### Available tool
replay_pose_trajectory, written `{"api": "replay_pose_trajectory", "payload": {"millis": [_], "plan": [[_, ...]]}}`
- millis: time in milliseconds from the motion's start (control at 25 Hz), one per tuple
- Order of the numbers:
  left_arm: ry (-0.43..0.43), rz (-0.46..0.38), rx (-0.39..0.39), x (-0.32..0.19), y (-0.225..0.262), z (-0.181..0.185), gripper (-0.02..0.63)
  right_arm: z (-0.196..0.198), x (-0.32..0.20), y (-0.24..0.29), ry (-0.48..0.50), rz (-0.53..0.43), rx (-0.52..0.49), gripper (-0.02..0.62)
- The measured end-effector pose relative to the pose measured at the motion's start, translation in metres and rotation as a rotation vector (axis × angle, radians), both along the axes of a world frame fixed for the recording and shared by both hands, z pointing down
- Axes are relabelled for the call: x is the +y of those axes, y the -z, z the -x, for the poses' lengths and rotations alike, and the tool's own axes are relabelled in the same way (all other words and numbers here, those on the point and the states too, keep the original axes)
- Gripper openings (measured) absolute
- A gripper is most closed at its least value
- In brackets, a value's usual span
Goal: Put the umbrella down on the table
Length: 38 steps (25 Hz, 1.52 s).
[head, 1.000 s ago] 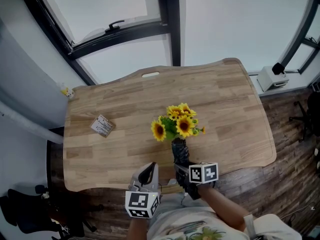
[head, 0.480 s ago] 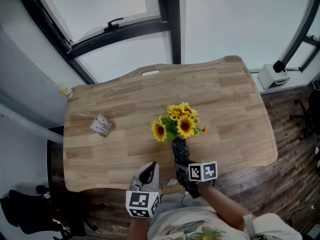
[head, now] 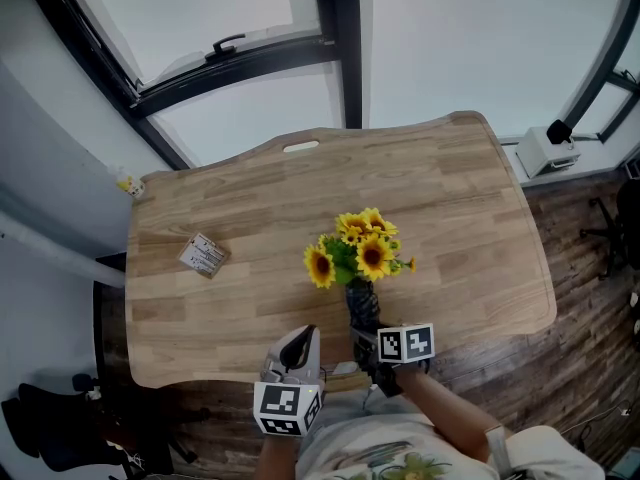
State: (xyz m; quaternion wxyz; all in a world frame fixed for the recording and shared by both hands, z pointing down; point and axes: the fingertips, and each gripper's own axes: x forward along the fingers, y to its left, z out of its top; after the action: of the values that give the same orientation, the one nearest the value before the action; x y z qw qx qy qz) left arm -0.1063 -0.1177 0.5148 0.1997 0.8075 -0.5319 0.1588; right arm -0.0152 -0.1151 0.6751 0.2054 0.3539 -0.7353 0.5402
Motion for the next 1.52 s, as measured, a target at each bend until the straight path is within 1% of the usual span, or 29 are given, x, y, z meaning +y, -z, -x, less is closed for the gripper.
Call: {"api": "replay_pose_trajectory", "payload": {"millis": [200,800,1080,1320,1520], "plan": [[-0.003,0.012,0.002,-0.003,-0.003,0.001,0.005,-0.002,0.0,-0.006,-0.001,0.014,0.015,0.213],[0.001,0.03,0.009,-0.004,-0.012,0.005,0.005,-0.002,-0.001,-0.02,0.011,0.017,0.051,0.213],[0.005,0.032,0.01,-0.005,-0.013,0.004,0.005,-0.001,0.003,-0.032,0.043,0.026,0.087,0.215],[0.0,0.034,0.006,-0.004,-0.013,0.002,0.005,-0.001,0.006,-0.034,0.055,0.022,0.093,0.215],[-0.007,0.027,0.007,-0.004,-0.012,-0.002,0.005,0.0,0.008,-0.036,0.098,-0.005,0.147,0.218]]}}
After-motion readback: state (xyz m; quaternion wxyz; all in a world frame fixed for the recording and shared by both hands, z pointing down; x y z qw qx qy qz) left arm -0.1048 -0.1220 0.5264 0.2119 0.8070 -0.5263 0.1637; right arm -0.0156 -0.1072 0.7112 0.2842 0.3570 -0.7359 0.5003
